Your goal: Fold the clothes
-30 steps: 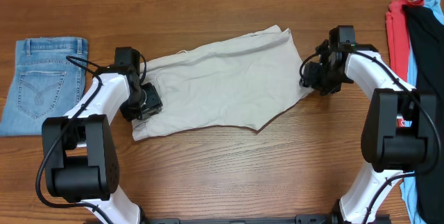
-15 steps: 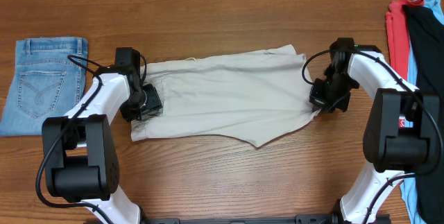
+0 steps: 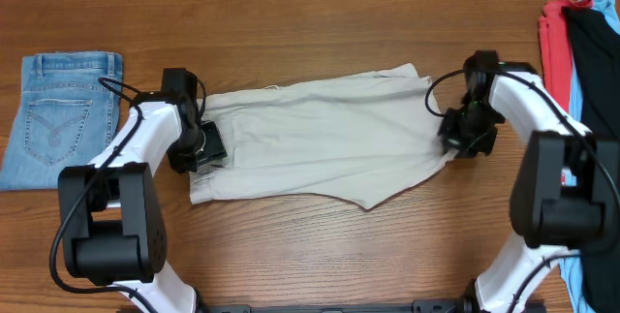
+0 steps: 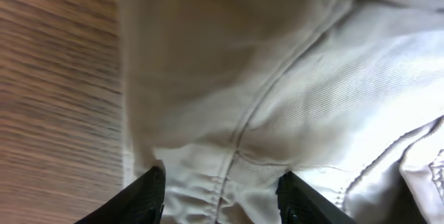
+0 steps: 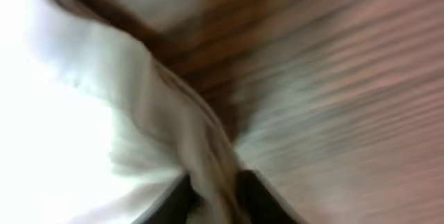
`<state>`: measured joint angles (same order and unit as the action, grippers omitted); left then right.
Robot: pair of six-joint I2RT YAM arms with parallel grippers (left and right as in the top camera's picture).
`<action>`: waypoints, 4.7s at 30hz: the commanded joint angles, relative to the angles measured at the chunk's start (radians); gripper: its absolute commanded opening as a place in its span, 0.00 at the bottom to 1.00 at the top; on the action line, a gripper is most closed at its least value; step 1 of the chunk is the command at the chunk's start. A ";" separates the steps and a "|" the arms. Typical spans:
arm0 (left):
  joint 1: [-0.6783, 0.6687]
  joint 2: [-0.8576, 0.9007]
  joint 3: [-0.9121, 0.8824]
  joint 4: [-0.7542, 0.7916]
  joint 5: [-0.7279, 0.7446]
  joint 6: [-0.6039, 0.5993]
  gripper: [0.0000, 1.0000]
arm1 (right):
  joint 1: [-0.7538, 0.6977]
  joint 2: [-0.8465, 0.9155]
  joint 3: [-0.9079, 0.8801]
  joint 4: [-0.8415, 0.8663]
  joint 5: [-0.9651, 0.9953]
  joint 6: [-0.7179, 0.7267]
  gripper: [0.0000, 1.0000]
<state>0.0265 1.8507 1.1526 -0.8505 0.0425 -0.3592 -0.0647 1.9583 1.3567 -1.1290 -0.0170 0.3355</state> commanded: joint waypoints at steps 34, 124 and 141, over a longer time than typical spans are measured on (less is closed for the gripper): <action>0.006 -0.033 -0.005 -0.006 -0.045 0.015 0.57 | 0.150 0.117 0.056 0.617 -0.174 -0.307 0.29; 0.288 -0.123 0.041 0.016 0.115 0.167 0.04 | 0.148 -0.124 0.429 -0.116 -0.130 -0.266 0.76; 0.282 -0.125 0.369 -0.217 0.192 0.224 0.04 | 0.475 0.010 0.427 0.056 -0.459 -0.246 0.32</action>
<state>0.3103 1.7344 1.4567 -1.0580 0.1913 -0.1528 0.3603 1.9194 1.7836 -1.0904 -0.4309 0.0654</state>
